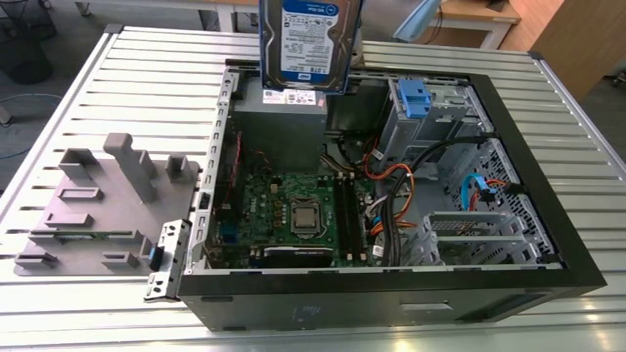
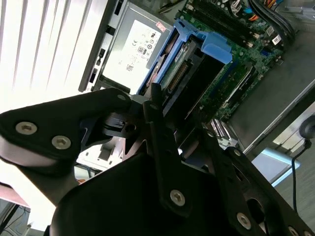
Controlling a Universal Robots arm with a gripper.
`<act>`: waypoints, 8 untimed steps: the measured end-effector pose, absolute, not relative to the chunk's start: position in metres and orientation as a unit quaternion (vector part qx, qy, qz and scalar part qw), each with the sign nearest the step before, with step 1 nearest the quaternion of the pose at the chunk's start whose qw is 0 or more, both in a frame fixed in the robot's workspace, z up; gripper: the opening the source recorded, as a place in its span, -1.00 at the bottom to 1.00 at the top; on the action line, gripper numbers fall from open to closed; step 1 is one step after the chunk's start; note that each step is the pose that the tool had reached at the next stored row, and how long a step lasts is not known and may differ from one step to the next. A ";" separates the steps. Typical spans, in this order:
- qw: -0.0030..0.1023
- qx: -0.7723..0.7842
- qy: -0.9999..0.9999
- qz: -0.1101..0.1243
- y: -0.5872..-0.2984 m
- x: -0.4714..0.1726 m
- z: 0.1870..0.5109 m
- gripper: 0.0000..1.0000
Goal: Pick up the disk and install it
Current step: 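Pick up the disk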
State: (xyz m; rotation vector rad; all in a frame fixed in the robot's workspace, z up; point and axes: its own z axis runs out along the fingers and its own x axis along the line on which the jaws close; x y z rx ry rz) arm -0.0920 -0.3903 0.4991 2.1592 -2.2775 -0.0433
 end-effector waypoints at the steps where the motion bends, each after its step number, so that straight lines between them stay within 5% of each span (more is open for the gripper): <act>1: 0.001 0.688 -0.726 -0.014 -0.390 -0.090 0.499 -0.30; 8: 0.002 0.688 -0.726 -0.014 -0.390 -0.076 0.499 -0.30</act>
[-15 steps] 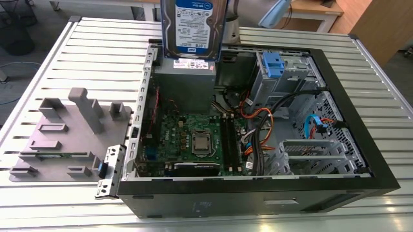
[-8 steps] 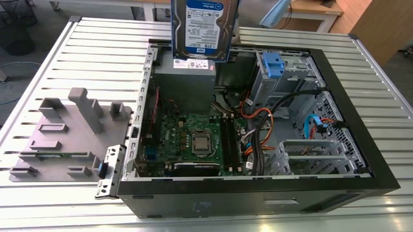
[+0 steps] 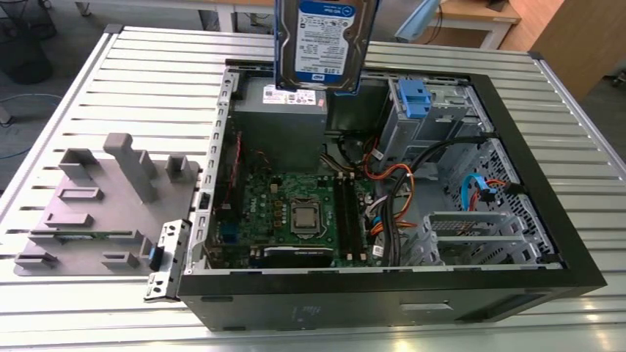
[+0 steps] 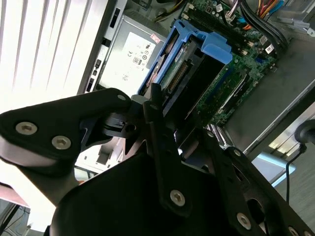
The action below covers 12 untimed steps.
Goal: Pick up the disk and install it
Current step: 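Pick up the disk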
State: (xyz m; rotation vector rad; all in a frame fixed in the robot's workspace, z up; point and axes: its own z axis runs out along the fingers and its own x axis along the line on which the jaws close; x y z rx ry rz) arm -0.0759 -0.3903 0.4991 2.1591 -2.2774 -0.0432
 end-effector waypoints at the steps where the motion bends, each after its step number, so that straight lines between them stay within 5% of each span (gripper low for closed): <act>1: 0.001 0.688 -0.726 -0.014 -0.390 -0.075 0.499 -0.30; 12: 0.001 0.688 -0.726 -0.014 -0.390 -0.074 0.499 -0.30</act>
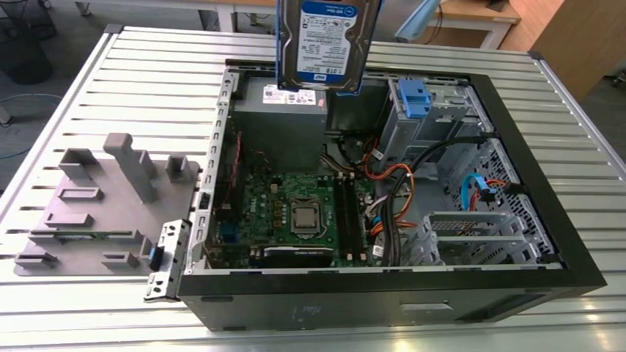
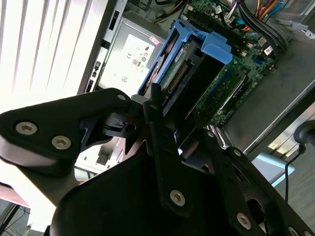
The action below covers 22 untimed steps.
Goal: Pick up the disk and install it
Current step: 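Pick up the disk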
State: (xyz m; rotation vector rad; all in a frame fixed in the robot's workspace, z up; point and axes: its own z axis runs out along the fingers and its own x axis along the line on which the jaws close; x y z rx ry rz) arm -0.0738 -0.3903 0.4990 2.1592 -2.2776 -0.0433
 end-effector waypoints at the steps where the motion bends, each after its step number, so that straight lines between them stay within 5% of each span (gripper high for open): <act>1: 0.001 0.688 -0.726 -0.014 -0.390 -0.074 0.499 -0.30; 22: 0.001 0.688 -0.726 -0.014 -0.390 -0.058 0.499 -0.30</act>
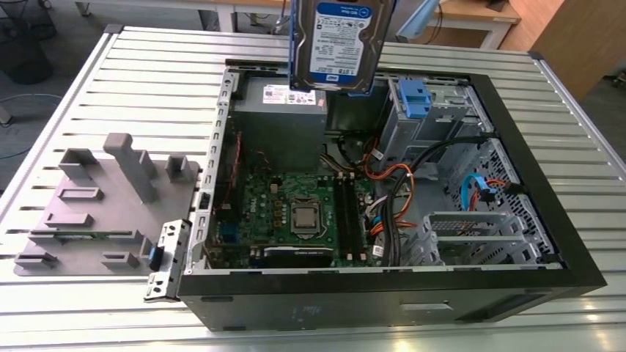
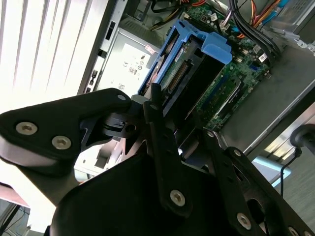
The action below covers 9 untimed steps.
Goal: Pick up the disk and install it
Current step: 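Pick up the disk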
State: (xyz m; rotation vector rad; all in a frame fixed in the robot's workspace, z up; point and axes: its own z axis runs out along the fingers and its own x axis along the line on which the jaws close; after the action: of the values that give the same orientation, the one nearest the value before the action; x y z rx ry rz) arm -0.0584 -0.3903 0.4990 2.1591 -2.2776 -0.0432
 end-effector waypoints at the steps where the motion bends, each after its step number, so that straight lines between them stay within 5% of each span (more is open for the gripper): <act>1: 0.001 0.688 -0.726 -0.014 -0.390 -0.058 0.499 -0.30; 9: 0.001 0.688 -0.726 -0.014 -0.390 -0.053 0.499 -0.30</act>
State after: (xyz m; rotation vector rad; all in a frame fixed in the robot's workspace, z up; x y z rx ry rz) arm -0.0526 -0.3903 0.4990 2.1592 -2.2775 -0.0433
